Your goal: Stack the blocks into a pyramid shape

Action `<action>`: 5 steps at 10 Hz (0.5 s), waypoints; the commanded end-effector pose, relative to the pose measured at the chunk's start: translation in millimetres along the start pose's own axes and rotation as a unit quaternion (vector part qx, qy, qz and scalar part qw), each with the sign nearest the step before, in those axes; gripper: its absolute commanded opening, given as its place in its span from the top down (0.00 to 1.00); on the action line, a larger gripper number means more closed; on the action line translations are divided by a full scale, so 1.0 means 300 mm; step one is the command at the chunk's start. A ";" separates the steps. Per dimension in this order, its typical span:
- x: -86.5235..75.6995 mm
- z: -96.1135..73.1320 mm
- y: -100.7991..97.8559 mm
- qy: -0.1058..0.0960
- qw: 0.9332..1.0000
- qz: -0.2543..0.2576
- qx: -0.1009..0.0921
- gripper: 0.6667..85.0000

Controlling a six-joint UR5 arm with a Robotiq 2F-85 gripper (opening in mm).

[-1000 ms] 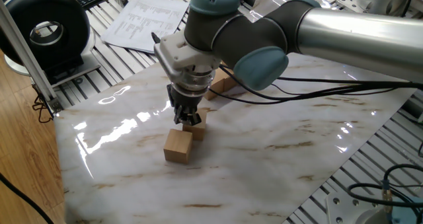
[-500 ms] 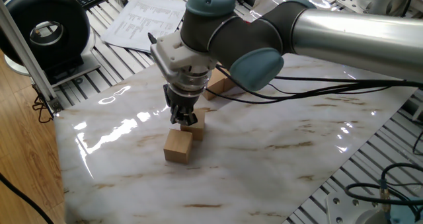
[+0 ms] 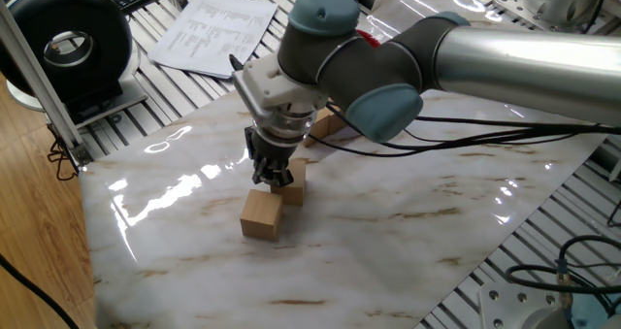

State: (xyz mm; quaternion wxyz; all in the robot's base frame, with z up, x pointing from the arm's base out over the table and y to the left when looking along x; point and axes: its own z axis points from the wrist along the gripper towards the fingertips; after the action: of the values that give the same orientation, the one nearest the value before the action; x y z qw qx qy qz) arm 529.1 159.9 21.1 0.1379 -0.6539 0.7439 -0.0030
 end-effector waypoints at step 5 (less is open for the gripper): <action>-0.026 -0.046 -0.016 -0.001 1.000 0.022 -0.005 1.00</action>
State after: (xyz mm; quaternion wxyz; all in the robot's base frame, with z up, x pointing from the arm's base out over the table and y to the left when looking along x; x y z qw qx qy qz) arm 528.8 159.9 31.6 0.1302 -0.6458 0.7523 -0.0009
